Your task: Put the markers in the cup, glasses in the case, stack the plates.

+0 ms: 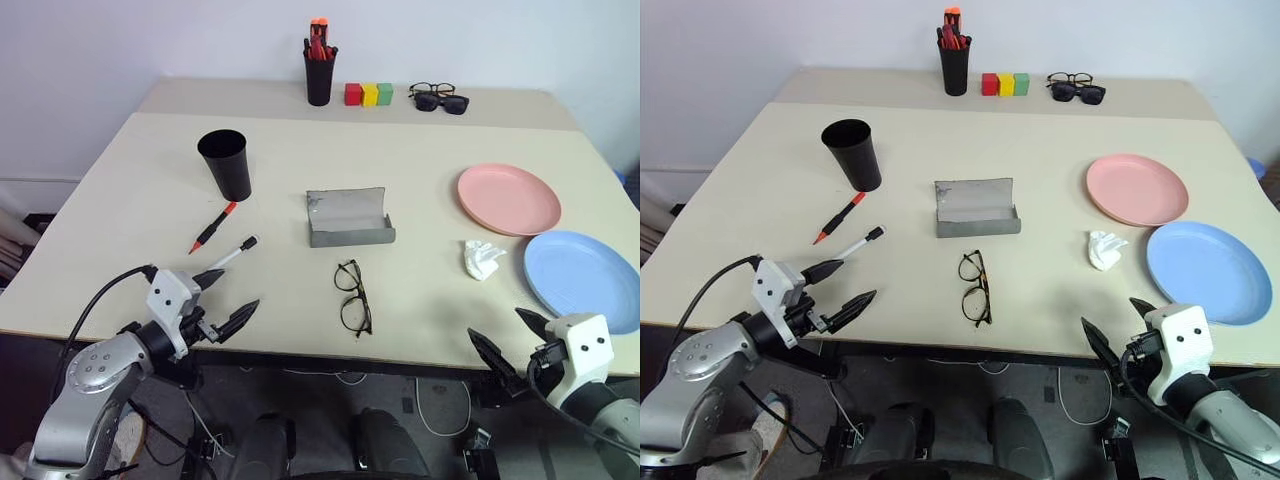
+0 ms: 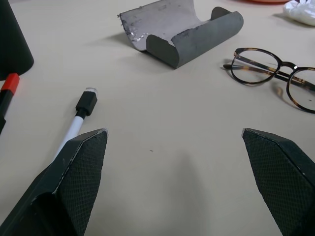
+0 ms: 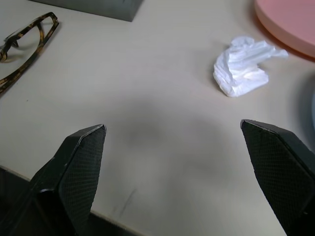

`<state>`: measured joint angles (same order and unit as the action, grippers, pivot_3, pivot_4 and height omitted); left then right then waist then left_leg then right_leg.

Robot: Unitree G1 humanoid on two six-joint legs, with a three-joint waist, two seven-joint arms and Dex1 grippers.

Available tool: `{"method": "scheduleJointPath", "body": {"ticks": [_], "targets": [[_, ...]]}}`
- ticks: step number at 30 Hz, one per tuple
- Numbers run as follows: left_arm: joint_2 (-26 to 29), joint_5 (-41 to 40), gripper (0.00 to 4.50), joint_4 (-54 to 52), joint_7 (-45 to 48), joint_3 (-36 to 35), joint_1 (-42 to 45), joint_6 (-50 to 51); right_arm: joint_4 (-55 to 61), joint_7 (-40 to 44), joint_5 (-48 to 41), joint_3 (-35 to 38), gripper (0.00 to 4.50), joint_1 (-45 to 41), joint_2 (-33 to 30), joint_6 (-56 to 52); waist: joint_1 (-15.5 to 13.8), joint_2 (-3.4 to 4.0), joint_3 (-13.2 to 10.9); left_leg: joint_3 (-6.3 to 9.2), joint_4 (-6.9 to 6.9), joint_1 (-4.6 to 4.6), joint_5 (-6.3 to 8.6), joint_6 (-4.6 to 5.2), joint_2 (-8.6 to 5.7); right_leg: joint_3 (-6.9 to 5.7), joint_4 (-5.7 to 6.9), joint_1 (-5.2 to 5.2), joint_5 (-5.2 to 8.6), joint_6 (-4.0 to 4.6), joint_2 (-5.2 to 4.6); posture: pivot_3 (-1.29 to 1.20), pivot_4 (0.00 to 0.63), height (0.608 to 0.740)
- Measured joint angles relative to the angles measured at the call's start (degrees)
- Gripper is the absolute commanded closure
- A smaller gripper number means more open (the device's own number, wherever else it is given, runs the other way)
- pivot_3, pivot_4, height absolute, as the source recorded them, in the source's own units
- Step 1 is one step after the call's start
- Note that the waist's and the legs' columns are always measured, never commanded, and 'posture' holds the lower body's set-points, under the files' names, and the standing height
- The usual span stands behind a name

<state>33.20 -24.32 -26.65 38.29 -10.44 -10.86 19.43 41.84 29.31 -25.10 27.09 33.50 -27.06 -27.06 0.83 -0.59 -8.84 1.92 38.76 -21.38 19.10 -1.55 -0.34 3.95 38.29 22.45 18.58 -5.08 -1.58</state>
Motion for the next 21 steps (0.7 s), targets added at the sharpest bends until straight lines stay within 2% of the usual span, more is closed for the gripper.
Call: {"method": "scheduleJointPath", "body": {"ticks": [6,21], "targets": [[0.4,0.4,0.02,1.4,0.1,-0.1,2.1,-0.5,0.0,-1.2,0.9,-4.3,0.03,-3.1,0.9,0.3,0.0,0.04,0.0,0.00,-0.03,-0.01,0.00,0.00,0.00,-0.01,0.00,0.05,0.00,0.00,0.01,0.00,0.150,0.740],[-0.1,1.9,0.02,3.6,0.6,0.4,3.1,-2.9,0.0,-1.4,1.6,-6.5,0.03,-6.8,0.4,0.0,0.1,0.04,0.0,0.00,-0.03,-0.01,0.01,0.01,0.00,-0.02,-0.07,0.01,-0.01,-0.02,0.01,0.00,0.150,0.740]]}}
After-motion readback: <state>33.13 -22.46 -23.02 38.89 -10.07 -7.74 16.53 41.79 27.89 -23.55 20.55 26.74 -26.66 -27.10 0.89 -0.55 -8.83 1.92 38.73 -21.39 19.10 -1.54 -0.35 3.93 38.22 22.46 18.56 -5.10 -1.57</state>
